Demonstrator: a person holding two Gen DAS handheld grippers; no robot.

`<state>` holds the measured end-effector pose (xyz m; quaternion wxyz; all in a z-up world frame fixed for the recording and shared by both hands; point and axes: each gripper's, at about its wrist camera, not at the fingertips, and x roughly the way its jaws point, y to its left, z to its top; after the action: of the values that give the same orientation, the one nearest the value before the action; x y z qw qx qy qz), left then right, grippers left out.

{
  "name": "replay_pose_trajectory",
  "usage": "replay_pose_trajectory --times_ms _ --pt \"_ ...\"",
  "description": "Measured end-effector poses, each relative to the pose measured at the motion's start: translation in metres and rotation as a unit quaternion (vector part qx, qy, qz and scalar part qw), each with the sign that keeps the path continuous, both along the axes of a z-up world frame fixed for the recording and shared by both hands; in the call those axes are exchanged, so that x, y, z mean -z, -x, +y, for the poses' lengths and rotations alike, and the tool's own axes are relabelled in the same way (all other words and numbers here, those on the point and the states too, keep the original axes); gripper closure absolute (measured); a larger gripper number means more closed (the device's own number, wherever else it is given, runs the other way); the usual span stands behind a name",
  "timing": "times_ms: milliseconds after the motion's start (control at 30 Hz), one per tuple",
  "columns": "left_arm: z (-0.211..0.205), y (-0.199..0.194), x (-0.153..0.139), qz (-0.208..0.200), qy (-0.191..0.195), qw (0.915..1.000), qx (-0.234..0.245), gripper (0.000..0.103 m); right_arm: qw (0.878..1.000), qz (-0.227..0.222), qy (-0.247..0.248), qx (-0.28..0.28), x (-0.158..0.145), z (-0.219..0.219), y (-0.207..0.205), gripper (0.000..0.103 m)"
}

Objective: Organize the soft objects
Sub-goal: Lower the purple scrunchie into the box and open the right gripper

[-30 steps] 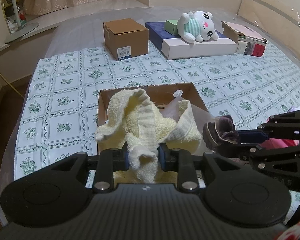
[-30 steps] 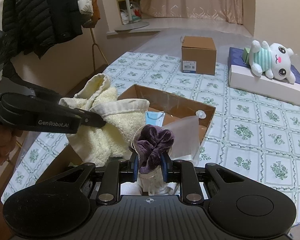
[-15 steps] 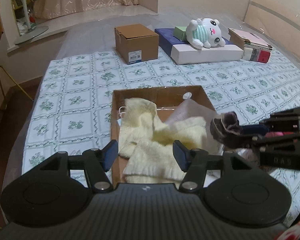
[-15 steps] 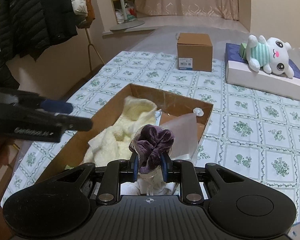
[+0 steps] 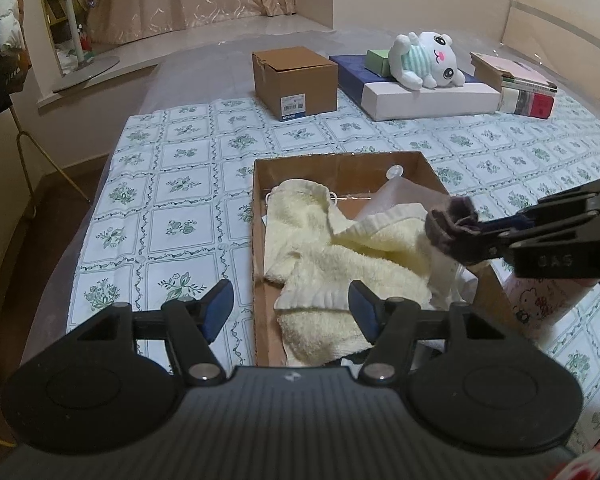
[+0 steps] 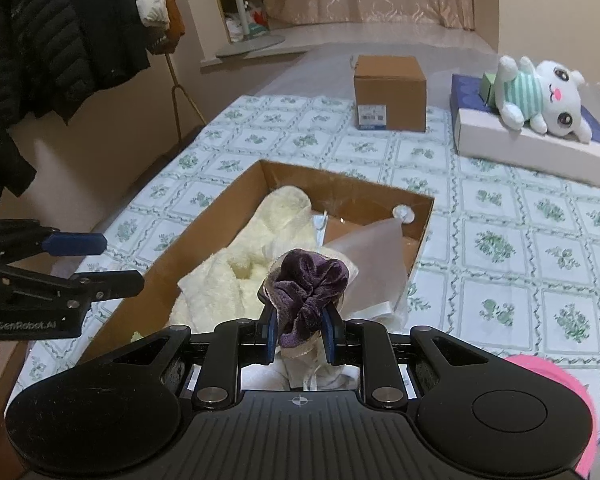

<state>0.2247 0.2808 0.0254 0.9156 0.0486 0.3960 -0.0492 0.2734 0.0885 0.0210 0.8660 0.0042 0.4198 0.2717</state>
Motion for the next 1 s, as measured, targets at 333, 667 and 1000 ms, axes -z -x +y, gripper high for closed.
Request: replay_pose_trajectory --times_ms 333,667,1000 --pt "-0.001 0.001 0.009 0.001 -0.013 0.9999 0.001 0.038 0.999 0.024 0.025 -0.019 0.038 0.017 -0.007 0.08" --pt "-0.004 0.009 0.007 -0.007 -0.013 0.9999 -0.003 0.035 0.998 -0.004 0.031 -0.049 0.029 0.017 -0.002 0.062" --pt "-0.008 0.041 -0.014 -0.043 -0.008 0.9989 -0.018 0.022 0.996 -0.072 0.008 -0.056 -0.018 -0.006 0.045 0.045"
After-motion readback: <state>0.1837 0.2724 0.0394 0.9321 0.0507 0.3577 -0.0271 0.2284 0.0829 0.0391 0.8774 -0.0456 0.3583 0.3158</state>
